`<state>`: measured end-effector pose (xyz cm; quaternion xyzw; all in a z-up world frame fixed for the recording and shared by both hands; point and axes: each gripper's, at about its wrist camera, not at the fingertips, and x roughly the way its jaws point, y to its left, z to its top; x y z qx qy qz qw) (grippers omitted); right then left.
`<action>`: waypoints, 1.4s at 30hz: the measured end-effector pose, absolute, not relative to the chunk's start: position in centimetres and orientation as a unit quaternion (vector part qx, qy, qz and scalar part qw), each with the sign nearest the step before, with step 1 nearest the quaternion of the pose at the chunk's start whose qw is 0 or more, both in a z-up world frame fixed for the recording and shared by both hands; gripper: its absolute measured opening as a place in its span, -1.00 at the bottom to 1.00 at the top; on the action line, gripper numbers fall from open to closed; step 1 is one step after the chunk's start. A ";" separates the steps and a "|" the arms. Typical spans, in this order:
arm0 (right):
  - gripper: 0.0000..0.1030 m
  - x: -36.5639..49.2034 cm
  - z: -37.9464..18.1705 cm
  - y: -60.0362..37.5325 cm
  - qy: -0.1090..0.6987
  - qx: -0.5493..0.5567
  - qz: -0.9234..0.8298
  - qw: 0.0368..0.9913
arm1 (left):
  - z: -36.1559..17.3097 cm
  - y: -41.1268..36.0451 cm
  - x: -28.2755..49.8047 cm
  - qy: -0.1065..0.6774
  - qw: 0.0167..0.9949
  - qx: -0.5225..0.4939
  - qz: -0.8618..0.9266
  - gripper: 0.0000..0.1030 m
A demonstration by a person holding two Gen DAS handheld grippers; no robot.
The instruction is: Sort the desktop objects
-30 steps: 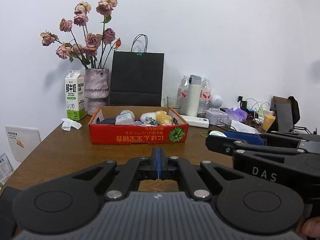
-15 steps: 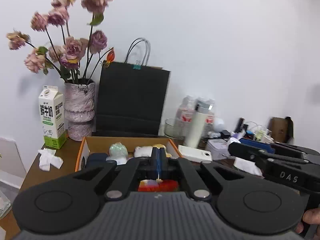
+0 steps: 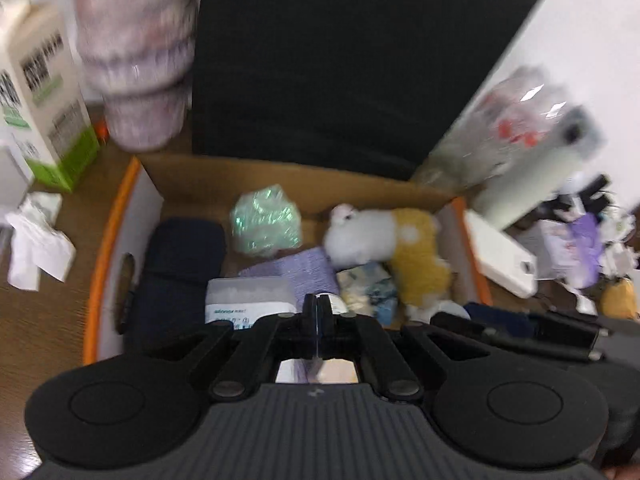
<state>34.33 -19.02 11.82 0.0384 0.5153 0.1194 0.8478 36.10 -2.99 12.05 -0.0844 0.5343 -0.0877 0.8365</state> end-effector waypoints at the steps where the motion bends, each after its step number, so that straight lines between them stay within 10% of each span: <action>1: -0.47 34.7 10.6 -19.1 0.523 0.038 0.113 0.844 | 11.3 -3.2 36.4 0.540 0.833 -0.083 -0.087 -0.98; 5: -0.45 36.0 7.0 -19.1 0.546 0.040 0.107 0.830 | 9.4 -4.0 37.3 0.549 0.828 -0.070 -0.091 -0.92; 14: 0.18 35.1 10.3 -21.1 0.493 0.075 0.089 0.862 | 13.1 -3.3 35.7 0.504 0.855 -0.073 -0.097 0.71; 17: 0.58 33.4 12.6 -21.8 0.468 0.080 0.084 0.876 | 15.2 -2.6 33.9 0.484 0.864 -0.088 -0.110 0.98; 27: 0.91 22.9 15.8 -21.8 0.368 0.058 0.106 0.922 | 17.5 -1.2 22.4 0.380 0.925 -0.020 -0.012 1.00; 42: 1.00 -1.5 6.5 -22.8 0.269 0.065 0.116 0.954 | 6.9 -2.0 -2.6 0.262 0.965 0.018 -0.008 1.00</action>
